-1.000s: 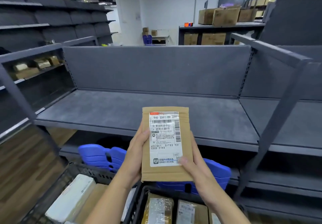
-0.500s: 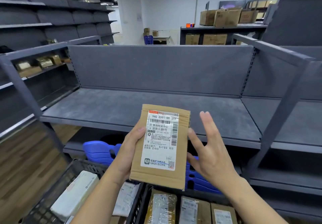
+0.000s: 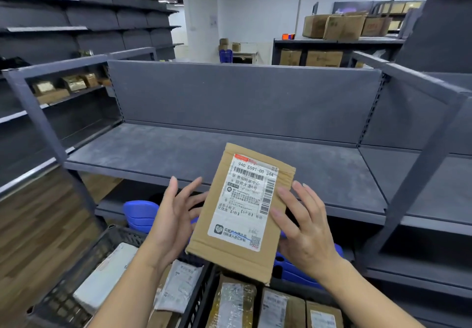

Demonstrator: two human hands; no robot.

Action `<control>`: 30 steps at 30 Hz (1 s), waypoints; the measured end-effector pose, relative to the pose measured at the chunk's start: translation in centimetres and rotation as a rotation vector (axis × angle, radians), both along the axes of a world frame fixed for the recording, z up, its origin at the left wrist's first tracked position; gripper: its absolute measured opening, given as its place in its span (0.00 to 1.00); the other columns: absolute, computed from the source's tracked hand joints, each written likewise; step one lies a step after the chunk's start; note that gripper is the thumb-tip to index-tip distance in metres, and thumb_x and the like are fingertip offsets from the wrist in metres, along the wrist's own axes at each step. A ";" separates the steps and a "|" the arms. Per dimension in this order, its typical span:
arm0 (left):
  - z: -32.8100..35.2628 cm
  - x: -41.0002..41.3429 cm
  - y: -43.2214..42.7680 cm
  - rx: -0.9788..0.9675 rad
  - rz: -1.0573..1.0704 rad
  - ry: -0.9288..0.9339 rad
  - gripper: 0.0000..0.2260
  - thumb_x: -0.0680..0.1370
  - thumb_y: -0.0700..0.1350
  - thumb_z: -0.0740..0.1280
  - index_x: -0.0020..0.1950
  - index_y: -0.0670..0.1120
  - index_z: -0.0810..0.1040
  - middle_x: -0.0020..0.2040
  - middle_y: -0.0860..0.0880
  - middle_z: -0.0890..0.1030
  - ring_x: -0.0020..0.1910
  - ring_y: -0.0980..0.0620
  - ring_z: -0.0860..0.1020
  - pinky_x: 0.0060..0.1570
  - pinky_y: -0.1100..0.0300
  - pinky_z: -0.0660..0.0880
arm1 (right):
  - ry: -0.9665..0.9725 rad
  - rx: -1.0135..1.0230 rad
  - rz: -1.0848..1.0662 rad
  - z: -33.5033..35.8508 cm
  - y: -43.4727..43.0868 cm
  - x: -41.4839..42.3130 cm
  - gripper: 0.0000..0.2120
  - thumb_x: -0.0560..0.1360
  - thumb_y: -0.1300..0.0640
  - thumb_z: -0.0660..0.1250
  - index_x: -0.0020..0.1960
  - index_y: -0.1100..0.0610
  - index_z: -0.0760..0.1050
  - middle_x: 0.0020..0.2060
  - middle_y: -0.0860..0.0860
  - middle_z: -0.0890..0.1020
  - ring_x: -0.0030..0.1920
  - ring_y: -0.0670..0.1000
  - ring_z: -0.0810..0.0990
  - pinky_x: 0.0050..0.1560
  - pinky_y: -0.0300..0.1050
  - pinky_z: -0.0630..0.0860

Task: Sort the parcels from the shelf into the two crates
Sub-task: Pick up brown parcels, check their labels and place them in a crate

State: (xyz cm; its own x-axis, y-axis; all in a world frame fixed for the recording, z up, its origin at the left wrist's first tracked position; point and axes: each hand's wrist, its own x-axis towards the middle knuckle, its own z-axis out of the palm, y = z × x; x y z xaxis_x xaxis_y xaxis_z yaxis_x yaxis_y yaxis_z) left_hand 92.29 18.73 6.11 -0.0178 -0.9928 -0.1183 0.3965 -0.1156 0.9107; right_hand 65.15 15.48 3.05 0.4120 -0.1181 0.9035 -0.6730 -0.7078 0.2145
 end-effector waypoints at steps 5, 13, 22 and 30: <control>-0.4 -0.5 1.2 -0.076 -0.084 -0.074 0.36 0.76 0.70 0.65 0.77 0.49 0.72 0.72 0.40 0.78 0.70 0.39 0.77 0.66 0.41 0.75 | 0.010 -0.040 -0.027 -0.2 -0.3 -0.3 0.34 0.78 0.56 0.75 0.75 0.49 0.59 0.75 0.55 0.67 0.75 0.61 0.65 0.73 0.64 0.69; 0.2 -1.7 1.5 -0.165 -0.224 -0.186 0.36 0.69 0.53 0.76 0.75 0.50 0.72 0.70 0.41 0.80 0.67 0.37 0.79 0.63 0.43 0.78 | 0.071 -0.052 -0.015 0.0 -1.0 -1.4 0.37 0.77 0.58 0.77 0.77 0.47 0.58 0.77 0.55 0.61 0.77 0.62 0.62 0.76 0.64 0.65; 0.4 -1.8 1.6 -0.186 -0.136 -0.100 0.37 0.75 0.72 0.64 0.78 0.53 0.71 0.71 0.44 0.79 0.68 0.42 0.79 0.63 0.38 0.74 | 0.008 0.150 -0.020 1.1 -1.1 -0.6 0.42 0.68 0.52 0.81 0.76 0.53 0.63 0.74 0.55 0.70 0.76 0.58 0.68 0.75 0.61 0.67; -0.3 -0.5 0.6 -0.120 0.155 -0.032 0.28 0.80 0.66 0.56 0.73 0.53 0.76 0.67 0.44 0.82 0.68 0.42 0.79 0.64 0.38 0.76 | -1.169 1.319 0.448 2.4 0.4 2.4 0.32 0.62 0.35 0.70 0.62 0.49 0.77 0.54 0.42 0.86 0.58 0.45 0.83 0.66 0.53 0.77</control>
